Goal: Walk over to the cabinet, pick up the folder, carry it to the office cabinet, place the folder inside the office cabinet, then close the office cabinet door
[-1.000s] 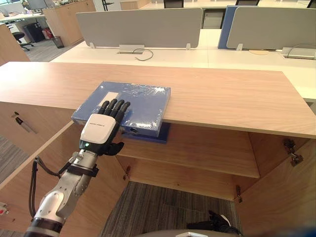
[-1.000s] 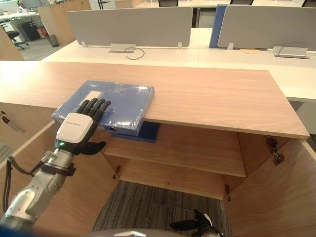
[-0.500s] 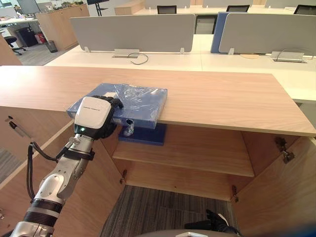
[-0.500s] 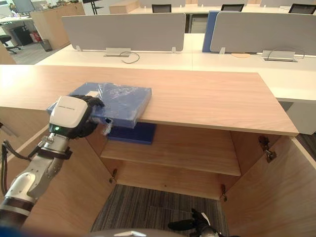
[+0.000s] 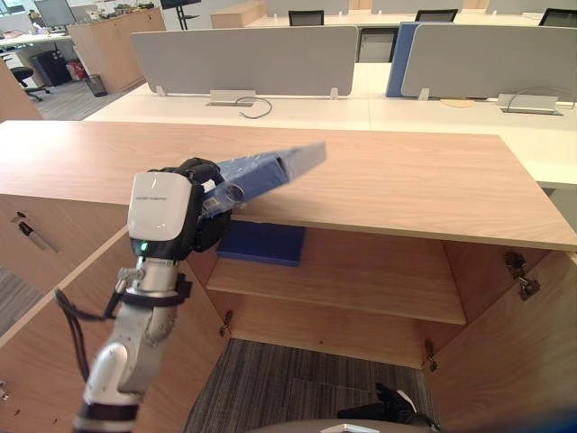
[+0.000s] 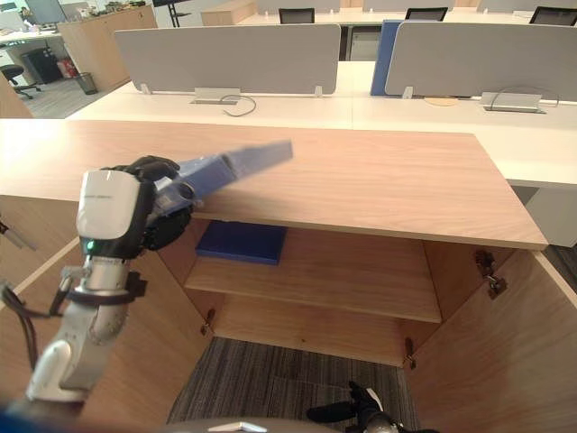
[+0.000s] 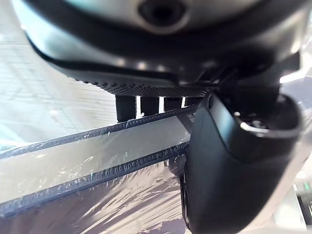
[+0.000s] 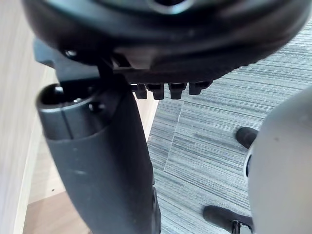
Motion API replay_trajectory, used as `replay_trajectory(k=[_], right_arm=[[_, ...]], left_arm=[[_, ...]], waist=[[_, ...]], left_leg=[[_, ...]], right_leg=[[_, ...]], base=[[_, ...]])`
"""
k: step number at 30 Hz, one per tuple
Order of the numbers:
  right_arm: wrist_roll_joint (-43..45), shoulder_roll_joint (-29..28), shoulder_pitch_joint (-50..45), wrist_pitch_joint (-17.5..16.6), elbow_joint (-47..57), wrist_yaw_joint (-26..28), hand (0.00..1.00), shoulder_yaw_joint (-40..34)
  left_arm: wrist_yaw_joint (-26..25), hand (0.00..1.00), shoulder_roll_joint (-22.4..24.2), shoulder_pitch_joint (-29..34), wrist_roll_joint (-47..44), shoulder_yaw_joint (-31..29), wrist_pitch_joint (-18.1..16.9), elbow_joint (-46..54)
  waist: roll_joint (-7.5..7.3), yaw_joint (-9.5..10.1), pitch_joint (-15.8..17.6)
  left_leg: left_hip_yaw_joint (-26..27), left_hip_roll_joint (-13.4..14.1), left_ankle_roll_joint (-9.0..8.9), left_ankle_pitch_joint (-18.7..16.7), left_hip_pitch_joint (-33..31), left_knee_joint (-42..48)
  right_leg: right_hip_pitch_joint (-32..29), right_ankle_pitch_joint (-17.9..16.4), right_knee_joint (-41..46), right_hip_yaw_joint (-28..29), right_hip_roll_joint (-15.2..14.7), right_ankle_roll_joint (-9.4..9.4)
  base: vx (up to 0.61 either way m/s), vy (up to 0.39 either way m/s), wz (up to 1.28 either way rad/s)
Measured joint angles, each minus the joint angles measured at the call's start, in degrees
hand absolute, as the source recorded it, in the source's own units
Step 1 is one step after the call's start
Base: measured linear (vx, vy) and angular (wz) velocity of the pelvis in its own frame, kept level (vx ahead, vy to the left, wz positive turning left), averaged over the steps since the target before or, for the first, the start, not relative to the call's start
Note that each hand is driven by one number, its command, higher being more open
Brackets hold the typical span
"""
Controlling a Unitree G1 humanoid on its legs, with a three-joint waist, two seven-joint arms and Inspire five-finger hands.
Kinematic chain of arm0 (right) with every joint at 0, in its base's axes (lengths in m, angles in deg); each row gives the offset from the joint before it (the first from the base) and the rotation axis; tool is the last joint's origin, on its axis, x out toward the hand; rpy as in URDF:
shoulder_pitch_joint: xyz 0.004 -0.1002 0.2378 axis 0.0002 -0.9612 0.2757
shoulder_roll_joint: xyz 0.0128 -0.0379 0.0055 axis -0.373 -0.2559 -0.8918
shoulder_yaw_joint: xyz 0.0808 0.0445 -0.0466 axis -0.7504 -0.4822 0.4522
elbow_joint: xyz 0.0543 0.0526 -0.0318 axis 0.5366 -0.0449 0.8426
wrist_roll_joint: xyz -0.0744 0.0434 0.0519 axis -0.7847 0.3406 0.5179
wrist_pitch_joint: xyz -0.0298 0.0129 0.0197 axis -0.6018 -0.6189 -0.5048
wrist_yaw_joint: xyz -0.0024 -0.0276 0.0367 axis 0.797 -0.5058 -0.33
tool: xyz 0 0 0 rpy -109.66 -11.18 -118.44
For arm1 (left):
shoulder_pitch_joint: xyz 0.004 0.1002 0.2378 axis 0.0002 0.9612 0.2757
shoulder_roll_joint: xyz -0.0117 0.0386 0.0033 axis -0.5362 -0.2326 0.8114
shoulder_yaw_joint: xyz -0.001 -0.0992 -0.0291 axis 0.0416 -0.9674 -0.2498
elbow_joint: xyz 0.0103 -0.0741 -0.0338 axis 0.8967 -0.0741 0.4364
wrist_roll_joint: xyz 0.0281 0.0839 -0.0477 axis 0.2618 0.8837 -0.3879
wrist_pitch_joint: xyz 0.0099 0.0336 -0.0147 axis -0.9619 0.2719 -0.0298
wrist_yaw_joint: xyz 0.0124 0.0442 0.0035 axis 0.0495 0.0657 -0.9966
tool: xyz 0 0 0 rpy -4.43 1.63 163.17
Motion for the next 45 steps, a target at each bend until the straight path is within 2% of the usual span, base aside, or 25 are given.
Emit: replay_trajectory(k=[1, 4, 7, 9, 11, 15, 17, 18, 22, 25, 29, 34, 36, 39, 42, 45], right_arm=[[0.08, -0.03, 0.06, 0.05, -0.29, -0.14, 1.00, -0.10], [0.77, -0.04, -0.06, 0.09, -0.02, -0.25, 1.00, -0.61], [3.99, 0.10, -3.00, 0.82, 6.44, -0.61, 1.00, -0.59], [8.76, -0.06, -9.69, 1.12, 19.52, -0.66, 1.00, 0.36], [13.03, -0.61, -15.15, 1.16, 30.40, 0.25, 1.00, 0.54], [21.86, -4.80, -23.31, 1.01, 48.92, 1.56, 1.00, -0.16], [25.04, -7.97, -26.40, 0.93, 58.54, 1.65, 1.00, -2.51], [22.02, -10.02, -27.60, 0.85, 65.15, 0.16, 1.00, -4.00], [9.79, -11.31, -27.03, -0.86, 81.30, -6.61, 1.00, -7.49], [2.67, -11.07, -26.55, -1.18, 89.03, -11.46, 1.00, -9.05], [-0.23, -10.38, -25.21, -1.15, 93.17, -14.98, 1.00, -8.42], [-0.47, -7.44, -11.92, -1.14, 94.43, -15.84, 1.00, -7.70], [0.38, -5.03, -3.45, -1.89, 94.76, -14.83, 1.00, -5.68], [6.65, -2.50, 4.63, -5.13, 94.77, -12.48, 1.00, -1.30], [15.75, -1.95, 7.98, -7.07, 94.68, -9.92, 1.00, 3.25], [25.54, -0.85, 9.23, -7.35, 93.02, -7.52, 1.00, 6.56]], left_arm=[[0.30, 0.00, 4.31, 2.22, -4.49, -0.21, -0.78, 2.90], [1.59, 0.00, 12.41, 8.21, -15.37, -0.78, -1.71, 9.35], [4.48, 0.00, 16.57, 12.39, -30.91, -2.94, -2.63, 12.05], [8.72, 0.00, 19.75, 16.46, -49.09, -5.62, -2.89, 12.80], [10.71, 0.00, 21.80, 19.22, -61.04, -6.58, -2.90, 12.80], [11.49, 0.00, 24.77, 22.21, -72.95, -6.30, -2.90, 12.80], [12.26, 0.00, 26.13, 22.96, -75.52, -5.90, -2.90, 12.85], [12.78, 0.00, 26.78, 23.83, -76.69, -5.26, -2.90, 13.05], [14.72, 0.00, 26.79, 24.53, -77.56, -2.56, -1.86, 13.50], [15.12, 0.00, 26.75, 24.41, -77.53, -1.60, -1.06, 13.51], [15.15, 0.00, 25.96, 22.49, -77.39, -1.34, -0.05, 13.40], [18.18, 0.00, 19.86, 15.17, -75.96, -1.14, 0.78, 8.38], [20.13, 0.00, 16.39, 11.61, -74.64, 0.47, 0.97, 5.74], [21.63, 0.00, 14.61, 8.21, -73.67, 3.25, 1.03, 3.68], [22.53, 0.00, 14.58, 5.46, -71.57, 5.77, 1.31, 1.54], [22.79, 0.00, 13.83, 5.21, -69.75, 8.09, 2.04, 1.02]], waist=[[0.03, 0.09, 0.01], [0.39, 0.16, -0.05], [0.69, 0.08, 0.17], [0.58, -0.73, 0.53], [0.45, -0.96, 0.71], [-0.85, -2.52, 1.54], [-0.47, -3.61, 1.88], [-0.18, -4.14, 2.04], [0.01, -4.64, 2.14], [0.25, -4.97, 2.29], [0.63, -5.57, 2.51], [1.74, -5.60, 2.53], [1.81, -5.58, 2.53], [1.83, -5.35, 2.52], [1.81, -5.17, 2.51], [1.82, -5.14, 2.48]], left_leg=[[0.03, 0.04, -0.03, -0.02, 0.01, 0.00], [0.49, 0.38, -0.13, -0.09, -0.09, 0.00], [1.30, 0.75, -0.14, -0.09, -0.05, 0.00], [2.11, 1.18, -0.42, -0.28, 0.04, 0.00], [3.40, 1.67, -0.76, -0.51, -0.05, 0.02], [5.90, 2.60, -1.37, -0.90, -1.02, 0.42], [6.69, 2.65, -1.59, -1.25, -0.86, 0.68], [7.88, 2.69, -1.55, -1.64, -0.49, 0.94], [10.65, 2.78, -1.10, -2.38, 0.52, 1.23], [12.05, 3.05, -1.38, -3.08, 1.10, 1.79], [12.82, 3.38, -1.43, -3.71, 1.18, 2.75], [13.98, 3.59, -1.44, -3.71, 1.62, 3.25], [14.49, 3.69, -1.44, -3.71, 2.12, 3.34], [15.52, 3.74, -1.43, -3.71, 2.22, 3.50], [15.63, 3.66, -1.42, -3.71, 2.22, 3.60], [15.57, 3.57, -1.37, -3.68, 2.21, 3.64]], right_leg=[[-0.03, -0.07, 0.10, 0.06, 0.02, -0.04], [-0.97, -0.67, 1.41, 0.67, 0.10, -0.19], [-1.66, -0.85, 2.00, 1.40, 0.29, -0.30], [-2.14, -0.90, 2.10, 2.27, 0.68, -0.39], [-3.10, -0.97, 2.37, 3.46, 1.08, -0.53], [-5.65, -1.24, 3.76, 5.96, 1.80, -0.98], [-5.87, -1.28, 3.97, 6.78, 1.83, -1.00], [-6.10, -1.29, 4.19, 7.87, 1.84, -1.01], [-7.01, -1.50, 5.34, 10.66, 1.92, -0.96], [-7.10, -1.51, 5.59, 12.12, 2.22, -0.95], [-7.22, -1.50, 5.92, 13.02, 2.46, -0.96], [-7.77, -1.32, 6.93, 14.18, 2.69, -1.21], [-7.79, -1.18, 7.41, 14.80, 2.84, -1.33], [-8.07, -0.51, 7.22, 15.73, 2.99, -1.34], [-7.96, -0.02, 6.90, 15.89, 2.93, -1.16], [-7.47, 0.55, 6.10, 15.81, 2.84, -1.03]], base=[[0.00, 0.000, 0.00], [-0.01, -0.008, -0.07], [-0.02, -0.010, -0.16], [-0.02, -0.018, -0.19], [-0.02, -0.019, -0.28], [0.01, -0.020, -0.31], [0.04, 0.001, -0.33], [0.05, 0.021, -0.42], [0.03, 0.024, -0.37], [0.02, 0.007, -0.27], [0.00, -0.008, -0.15], [-0.04, -0.009, -0.13], [-0.04, -0.011, -0.14], [-0.03, 0.000, -0.17], [-0.03, 0.005, -0.05], [0.00, 0.000, 0.00]])
